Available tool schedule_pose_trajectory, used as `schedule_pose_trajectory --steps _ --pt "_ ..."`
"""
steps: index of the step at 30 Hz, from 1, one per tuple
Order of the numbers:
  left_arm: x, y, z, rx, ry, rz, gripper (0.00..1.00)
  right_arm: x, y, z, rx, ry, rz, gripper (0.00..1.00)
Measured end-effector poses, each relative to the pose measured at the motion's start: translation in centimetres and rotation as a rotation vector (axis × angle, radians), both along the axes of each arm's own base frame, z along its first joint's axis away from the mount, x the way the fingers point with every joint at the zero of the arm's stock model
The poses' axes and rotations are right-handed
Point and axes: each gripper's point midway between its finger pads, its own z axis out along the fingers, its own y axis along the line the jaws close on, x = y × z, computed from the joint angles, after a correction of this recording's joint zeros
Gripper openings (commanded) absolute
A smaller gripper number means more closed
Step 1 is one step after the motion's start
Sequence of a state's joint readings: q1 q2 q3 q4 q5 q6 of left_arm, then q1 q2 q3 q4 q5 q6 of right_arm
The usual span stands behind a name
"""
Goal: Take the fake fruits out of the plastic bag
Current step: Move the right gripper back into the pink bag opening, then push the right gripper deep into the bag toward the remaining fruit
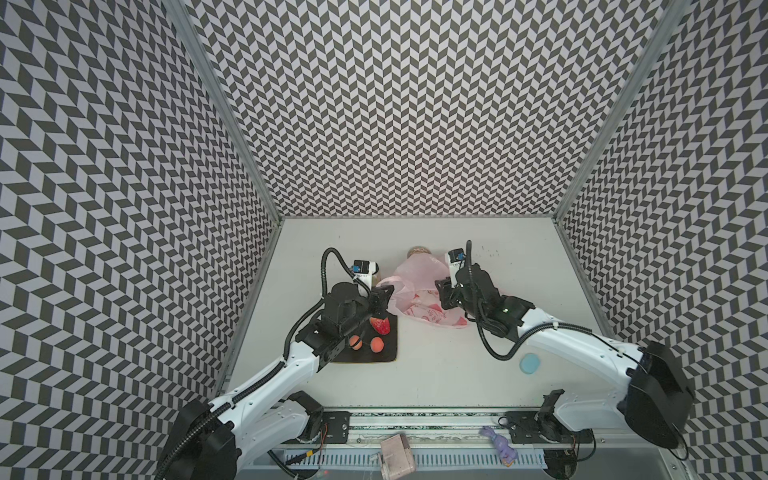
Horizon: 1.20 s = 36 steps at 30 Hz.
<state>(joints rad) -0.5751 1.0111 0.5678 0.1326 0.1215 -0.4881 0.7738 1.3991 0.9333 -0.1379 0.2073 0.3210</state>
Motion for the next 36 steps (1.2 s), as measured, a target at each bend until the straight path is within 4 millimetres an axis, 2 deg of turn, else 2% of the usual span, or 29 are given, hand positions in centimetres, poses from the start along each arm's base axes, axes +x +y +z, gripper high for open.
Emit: schedule_pose_trajectory --steps 5,9,13,16,19,23,27,30,36 --pt "0.0 -0.1 -0.2 0.001 -0.003 -0.005 0.00 0.4 0.8 -5.3 -0.065 0.114 0.021 0.30" --pt "0.0 -0.2 0.3 -0.012 -0.009 -0.005 0.00 1.2 -0.1 -8.3 -0.109 0.170 -0.026 0.37" --pt "0.0 -0.6 0.7 -0.026 -0.021 -0.025 0.00 3.8 -1.0 -8.8 -0.138 0.170 -0.117 0.45" --pt "0.0 -1.0 0.1 -0.022 -0.009 -0.046 0.00 6.3 -2.0 -8.4 -0.155 0.147 -0.204 0.50" --pt "-0.1 -1.3 -0.3 -0.019 0.002 -0.066 0.00 7.8 -3.4 -8.8 -0.190 0.147 -0.283 0.56" --pt "-0.3 -1.6 -0.1 -0.022 -0.005 -0.088 0.00 8.1 -5.6 -10.0 -0.255 0.170 -0.371 0.64" --pt "-0.3 -1.7 0.2 -0.027 -0.017 -0.094 0.00 7.7 -7.3 -11.1 -0.312 0.194 -0.427 0.68" --pt "-0.3 -1.9 0.6 -0.040 -0.029 -0.102 0.00 7.6 -8.0 -12.1 -0.340 0.209 -0.457 0.68" --pt "-0.4 -2.0 1.0 -0.062 -0.036 -0.109 0.00 7.9 -8.1 -12.2 -0.313 0.209 -0.483 0.65"
